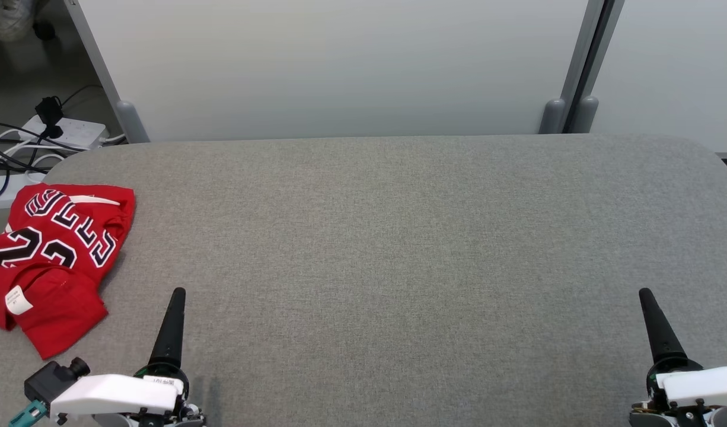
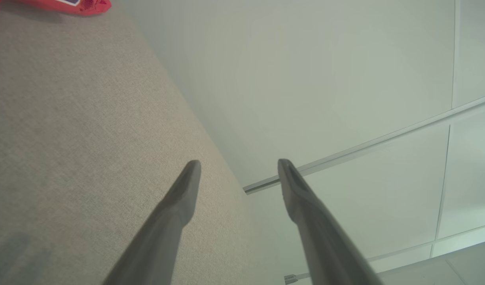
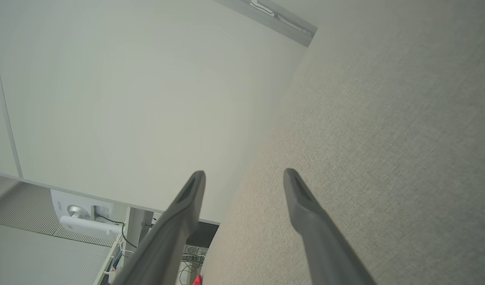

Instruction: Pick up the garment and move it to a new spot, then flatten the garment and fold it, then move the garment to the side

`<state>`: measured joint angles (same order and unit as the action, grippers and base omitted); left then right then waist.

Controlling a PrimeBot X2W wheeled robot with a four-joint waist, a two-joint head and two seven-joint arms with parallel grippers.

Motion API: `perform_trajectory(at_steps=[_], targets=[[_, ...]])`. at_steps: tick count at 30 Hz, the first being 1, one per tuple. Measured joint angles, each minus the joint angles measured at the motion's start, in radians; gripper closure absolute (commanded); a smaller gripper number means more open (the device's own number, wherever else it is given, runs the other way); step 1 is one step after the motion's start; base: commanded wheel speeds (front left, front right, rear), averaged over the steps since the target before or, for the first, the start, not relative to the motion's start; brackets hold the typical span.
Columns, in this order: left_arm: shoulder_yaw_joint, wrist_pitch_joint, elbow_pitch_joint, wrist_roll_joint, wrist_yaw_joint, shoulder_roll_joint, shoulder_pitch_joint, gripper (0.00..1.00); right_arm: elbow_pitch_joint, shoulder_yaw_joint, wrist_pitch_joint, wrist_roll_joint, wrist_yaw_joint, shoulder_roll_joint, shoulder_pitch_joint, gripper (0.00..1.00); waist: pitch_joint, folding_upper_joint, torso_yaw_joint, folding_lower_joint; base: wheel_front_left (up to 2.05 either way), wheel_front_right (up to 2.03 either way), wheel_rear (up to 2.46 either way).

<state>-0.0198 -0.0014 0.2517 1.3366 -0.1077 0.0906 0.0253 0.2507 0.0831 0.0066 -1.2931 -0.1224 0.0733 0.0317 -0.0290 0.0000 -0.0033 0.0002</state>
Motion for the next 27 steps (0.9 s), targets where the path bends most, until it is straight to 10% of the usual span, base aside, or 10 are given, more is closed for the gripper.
perform_trajectory(at_steps=[27], targets=[[-0.125, -0.071, -0.041, -0.468, 0.11, 0.089, 0.023, 0.0, -0.033, -0.067, -0.065, 0.538, 0.0, 0.026, 0.02, 0.0, -0.017, 0.0, -0.003, -0.0001, 0.0, 0.0, 0.0]])
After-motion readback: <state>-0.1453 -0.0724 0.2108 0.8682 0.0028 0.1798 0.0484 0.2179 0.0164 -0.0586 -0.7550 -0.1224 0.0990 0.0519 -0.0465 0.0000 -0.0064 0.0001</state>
